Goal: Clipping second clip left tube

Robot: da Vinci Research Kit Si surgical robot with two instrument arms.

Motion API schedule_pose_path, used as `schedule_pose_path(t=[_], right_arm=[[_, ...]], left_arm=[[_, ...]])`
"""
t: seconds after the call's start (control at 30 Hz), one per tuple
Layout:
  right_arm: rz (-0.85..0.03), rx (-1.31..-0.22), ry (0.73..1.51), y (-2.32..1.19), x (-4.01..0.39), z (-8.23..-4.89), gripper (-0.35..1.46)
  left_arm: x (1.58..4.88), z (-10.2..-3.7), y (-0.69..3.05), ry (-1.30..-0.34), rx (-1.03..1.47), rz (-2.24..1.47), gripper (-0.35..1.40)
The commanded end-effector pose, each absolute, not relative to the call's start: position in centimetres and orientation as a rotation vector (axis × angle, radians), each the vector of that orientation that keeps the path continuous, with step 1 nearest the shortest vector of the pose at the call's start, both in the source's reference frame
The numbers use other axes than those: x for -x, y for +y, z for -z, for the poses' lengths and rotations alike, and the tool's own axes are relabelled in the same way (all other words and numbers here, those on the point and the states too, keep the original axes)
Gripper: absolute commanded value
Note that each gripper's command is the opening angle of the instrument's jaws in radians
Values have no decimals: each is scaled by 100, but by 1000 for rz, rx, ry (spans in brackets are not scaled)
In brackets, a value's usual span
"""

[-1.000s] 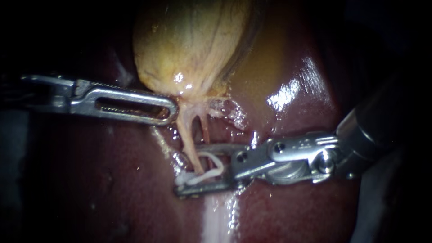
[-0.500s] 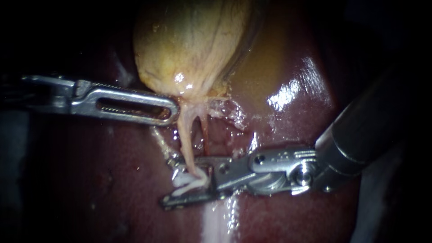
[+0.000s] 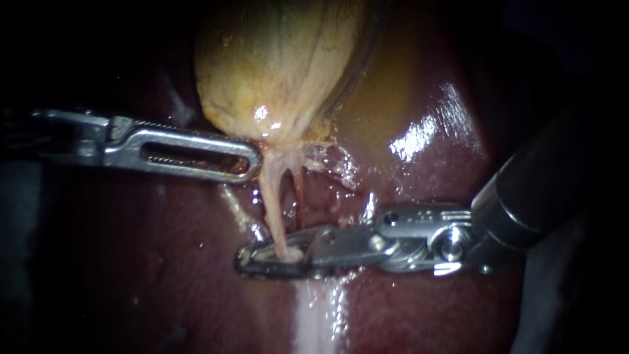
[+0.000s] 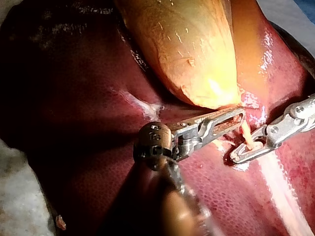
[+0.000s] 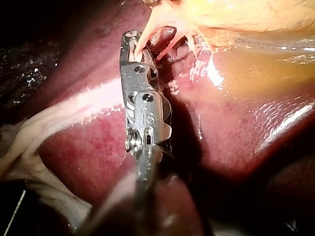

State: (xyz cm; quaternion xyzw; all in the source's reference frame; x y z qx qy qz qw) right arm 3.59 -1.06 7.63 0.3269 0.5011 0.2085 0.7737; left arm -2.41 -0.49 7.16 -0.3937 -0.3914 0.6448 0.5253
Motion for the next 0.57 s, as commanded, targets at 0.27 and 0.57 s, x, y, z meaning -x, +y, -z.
schedule_pose_path(t=[0.27, 0.57], right_arm=[[-450, -711, 1068, -105, -356, -767, -35], [-462, -726, 1063, -105, -354, -768, -35]], left_arm=[[241, -717, -49, -937, 942, -1544, -35], [241, -719, -48, -937, 942, -1544, -35]])
